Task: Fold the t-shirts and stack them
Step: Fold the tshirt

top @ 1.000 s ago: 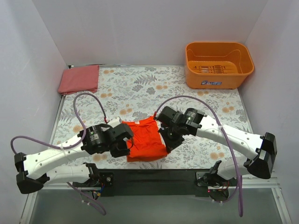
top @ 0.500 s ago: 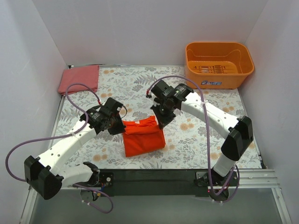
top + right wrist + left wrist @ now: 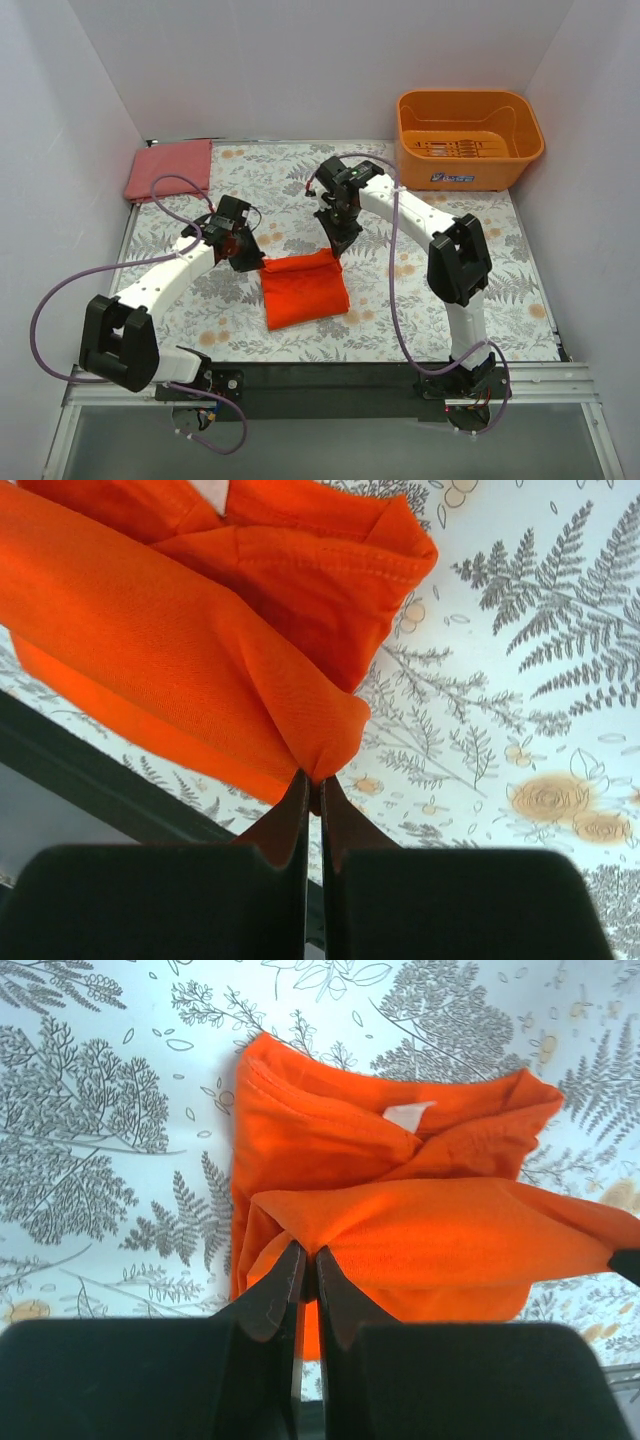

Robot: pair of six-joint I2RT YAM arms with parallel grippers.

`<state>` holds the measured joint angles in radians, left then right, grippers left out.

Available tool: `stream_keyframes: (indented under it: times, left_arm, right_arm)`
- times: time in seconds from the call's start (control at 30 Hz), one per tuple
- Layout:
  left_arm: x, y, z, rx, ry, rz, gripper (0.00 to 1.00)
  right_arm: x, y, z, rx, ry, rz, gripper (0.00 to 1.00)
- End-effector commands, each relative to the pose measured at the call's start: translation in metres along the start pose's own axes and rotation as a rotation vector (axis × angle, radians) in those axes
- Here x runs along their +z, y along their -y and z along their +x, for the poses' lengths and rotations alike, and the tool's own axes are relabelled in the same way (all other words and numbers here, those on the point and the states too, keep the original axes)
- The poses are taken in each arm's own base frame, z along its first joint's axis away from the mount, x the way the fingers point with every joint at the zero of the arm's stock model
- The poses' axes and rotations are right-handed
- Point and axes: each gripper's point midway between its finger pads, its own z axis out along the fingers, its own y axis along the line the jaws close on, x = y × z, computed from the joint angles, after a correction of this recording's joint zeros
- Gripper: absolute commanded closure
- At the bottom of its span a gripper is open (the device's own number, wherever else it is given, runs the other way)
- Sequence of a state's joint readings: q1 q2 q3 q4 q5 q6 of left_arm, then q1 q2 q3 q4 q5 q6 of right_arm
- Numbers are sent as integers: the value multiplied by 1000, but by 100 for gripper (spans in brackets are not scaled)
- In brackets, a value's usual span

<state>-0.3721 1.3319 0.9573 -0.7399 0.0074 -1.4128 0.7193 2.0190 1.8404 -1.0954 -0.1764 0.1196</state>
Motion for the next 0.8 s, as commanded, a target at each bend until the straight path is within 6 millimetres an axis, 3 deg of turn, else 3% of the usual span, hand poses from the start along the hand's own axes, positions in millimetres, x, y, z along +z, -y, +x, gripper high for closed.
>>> stream_keyframes:
  times: [0.0,0.2,0.27,0.37,0.53,0.63,0.67,0.7,0.73,0.77]
  left_arm:
    - [16,-9,-5,17,19,-12,100]
    - [31,-22,-4,-23,20,-46,100]
    - [33,-25,-3,-38,26,-59,100]
    - [31,-25,-8,-46,54,-63,92]
    - [11,-17,-23,-62,125,-30,85]
    - [-8,-9,-29,-63,172,23,64]
    - [-20,-4,-32,-63,197,61,50]
    - [-22,-3,-31,-51,205,80,44]
    - [-35,6,-33,-30,238,147,39]
    - [-31,2,-28,-29,225,137,39]
  right_arm:
    - [5,17,-8,-33,-12,24,99]
    - [28,32,-20,-16,-8,43,99]
    - [29,35,-24,-9,8,49,89]
    - [23,38,-32,-5,49,68,76]
    - [-13,33,-51,-27,195,93,67]
    - [-38,28,-58,-38,315,95,64]
    - [-42,25,-59,-44,345,78,62]
    - [-63,16,-69,-69,447,47,61]
    - [-67,5,-58,-80,468,-25,59]
    - [-56,2,-56,-88,464,-70,58]
